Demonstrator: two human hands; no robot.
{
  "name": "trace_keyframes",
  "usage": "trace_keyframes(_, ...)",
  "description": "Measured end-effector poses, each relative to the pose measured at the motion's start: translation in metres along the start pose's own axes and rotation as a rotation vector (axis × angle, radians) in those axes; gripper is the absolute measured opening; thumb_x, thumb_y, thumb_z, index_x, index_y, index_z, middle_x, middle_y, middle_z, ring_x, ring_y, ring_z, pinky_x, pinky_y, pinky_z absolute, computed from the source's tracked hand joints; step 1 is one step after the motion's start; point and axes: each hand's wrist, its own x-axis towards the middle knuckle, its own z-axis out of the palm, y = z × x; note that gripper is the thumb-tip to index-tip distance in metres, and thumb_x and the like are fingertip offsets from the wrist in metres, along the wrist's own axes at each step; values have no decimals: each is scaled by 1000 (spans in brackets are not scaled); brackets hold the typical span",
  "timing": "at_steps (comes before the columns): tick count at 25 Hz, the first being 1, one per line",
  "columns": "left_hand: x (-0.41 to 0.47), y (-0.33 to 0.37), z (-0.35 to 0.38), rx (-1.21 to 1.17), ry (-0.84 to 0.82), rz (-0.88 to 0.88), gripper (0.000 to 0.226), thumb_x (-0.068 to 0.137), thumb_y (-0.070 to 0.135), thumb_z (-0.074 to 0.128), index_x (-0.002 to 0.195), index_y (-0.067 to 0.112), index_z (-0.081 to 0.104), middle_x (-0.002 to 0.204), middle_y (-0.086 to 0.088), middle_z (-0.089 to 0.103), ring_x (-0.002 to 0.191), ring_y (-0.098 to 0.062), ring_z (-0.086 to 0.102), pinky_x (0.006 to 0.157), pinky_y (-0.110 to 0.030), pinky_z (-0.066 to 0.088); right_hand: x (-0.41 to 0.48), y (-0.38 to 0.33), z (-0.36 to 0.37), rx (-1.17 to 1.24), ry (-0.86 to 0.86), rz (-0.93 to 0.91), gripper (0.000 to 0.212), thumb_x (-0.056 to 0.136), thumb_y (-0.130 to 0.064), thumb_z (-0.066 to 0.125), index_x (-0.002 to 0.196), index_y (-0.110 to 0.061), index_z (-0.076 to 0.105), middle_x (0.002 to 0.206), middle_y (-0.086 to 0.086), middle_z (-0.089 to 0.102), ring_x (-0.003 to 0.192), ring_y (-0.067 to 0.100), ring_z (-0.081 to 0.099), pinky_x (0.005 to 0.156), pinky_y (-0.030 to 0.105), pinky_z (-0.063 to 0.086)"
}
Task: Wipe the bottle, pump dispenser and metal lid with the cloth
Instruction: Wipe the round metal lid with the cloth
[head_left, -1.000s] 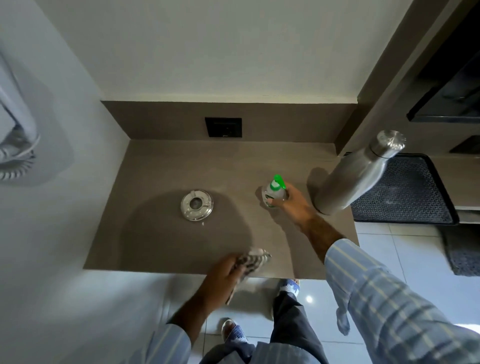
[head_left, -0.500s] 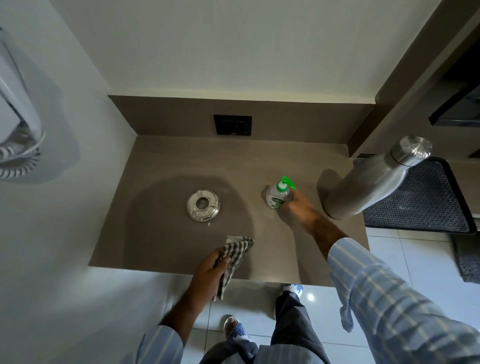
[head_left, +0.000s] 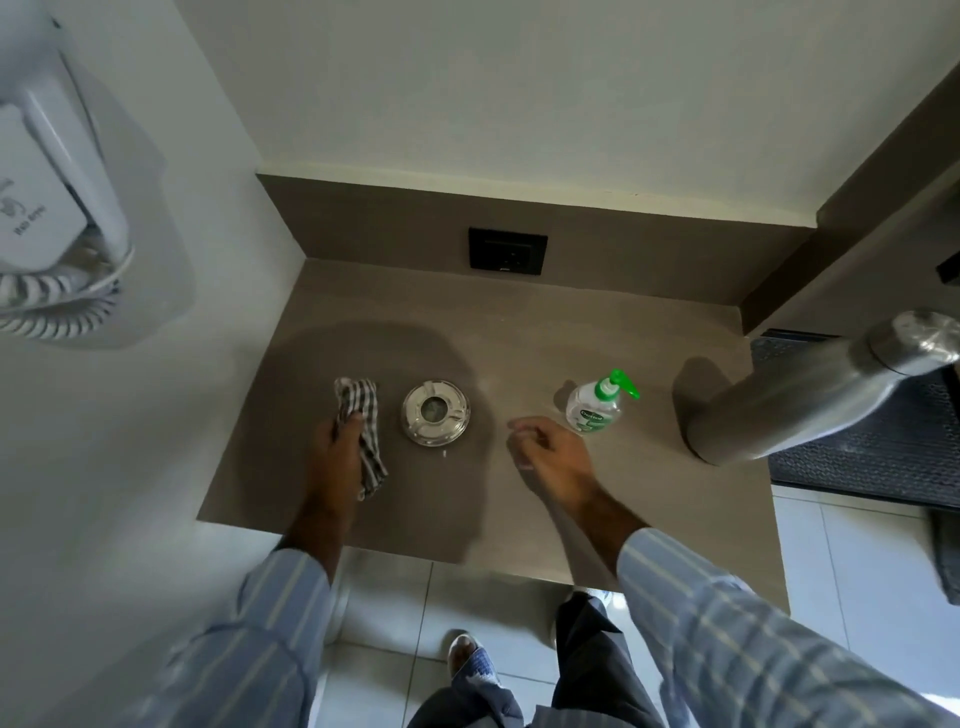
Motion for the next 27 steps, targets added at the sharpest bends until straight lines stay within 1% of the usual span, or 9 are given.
trace_keyframes(4, 30, 6, 28, 175, -34, -25, 47, 99, 40, 57, 129, 4, 62, 128, -23, 67, 118, -41, 64, 104, -51, 51, 40, -24, 47, 148, -79, 100, 24, 104, -13, 55, 121, -2, 69, 97, 19, 65, 88, 30, 58, 79, 44, 47)
trace_keyframes(7, 38, 5, 43, 197, -48, -1, 44, 98, 39, 58, 125, 6, 65, 124, -20, 69, 116, -37, 66, 104, -52, 51, 56, -28, 63, 213, -99, 159, 18, 105, -23, 56, 105, -11, 70, 104, 22, 72, 99, 38, 66, 95, 51, 53)
trace_keyframes(11, 45, 6, 47, 12, -81, -32, 25, 98, 34, 61, 109, 15, 70, 113, -13, 74, 108, -33, 70, 91, -42, 57, 64, -28, 80, 455, -92, 280, 31, 108, -23, 52, 79, -18, 63, 56, -8, 68, 60, 13, 68, 58, 26, 62)
trace_keyframes(13, 44, 6, 46, -168, -131, -76, 23, 99, 26, 60, 112, 10, 72, 110, -15, 75, 109, -36, 70, 87, -39, 57, 61, -33, 86, 553, -65, 319, 25, 108, -29, 50, 90, -19, 64, 72, -5, 75, 64, 10, 73, 60, 32, 64)
trace_keyframes(15, 39, 5, 44, -290, -191, -86, 31, 100, 19, 59, 123, 1, 68, 119, -22, 72, 111, -37, 68, 96, -44, 54, 56, -42, 89, 658, -72, 344, 26, 108, -41, 47, 108, -22, 65, 91, 0, 79, 80, 18, 77, 69, 44, 65)
trace_keyframes(17, 30, 7, 41, -293, -216, -40, 32, 100, 18, 59, 126, 1, 67, 121, -22, 72, 111, -37, 69, 99, -45, 53, 55, -49, 89, 801, -111, 422, 48, 106, -52, 42, 127, -15, 65, 111, 10, 79, 99, 29, 76, 80, 54, 63)
trace_keyframes(19, 20, 14, 37, -232, -208, 45, 29, 99, 22, 60, 123, 8, 69, 117, -18, 75, 110, -35, 71, 97, -46, 56, 51, -55, 87, 911, -211, 489, 71, 104, -62, 36, 141, -7, 60, 136, 21, 68, 126, 38, 64, 103, 61, 51)
trace_keyframes(22, 2, 31, 30, -46, -172, 239, 25, 97, 30, 61, 117, 18, 70, 111, -7, 77, 104, -25, 74, 94, -47, 59, 31, -71, 86, 1004, -348, 519, 84, 98, -72, 34, 148, -8, 56, 150, 21, 58, 142, 39, 50, 121, 60, 33)
trace_keyframes(27, -32, 75, 22, 133, -186, 506, 27, 98, 35, 57, 121, 24, 67, 110, 3, 76, 102, -14, 72, 90, -36, 59, -11, -126, 93, 1082, -435, 396, 79, 99, -68, 40, 147, -8, 57, 151, 21, 57, 144, 32, 50, 126, 48, 29)
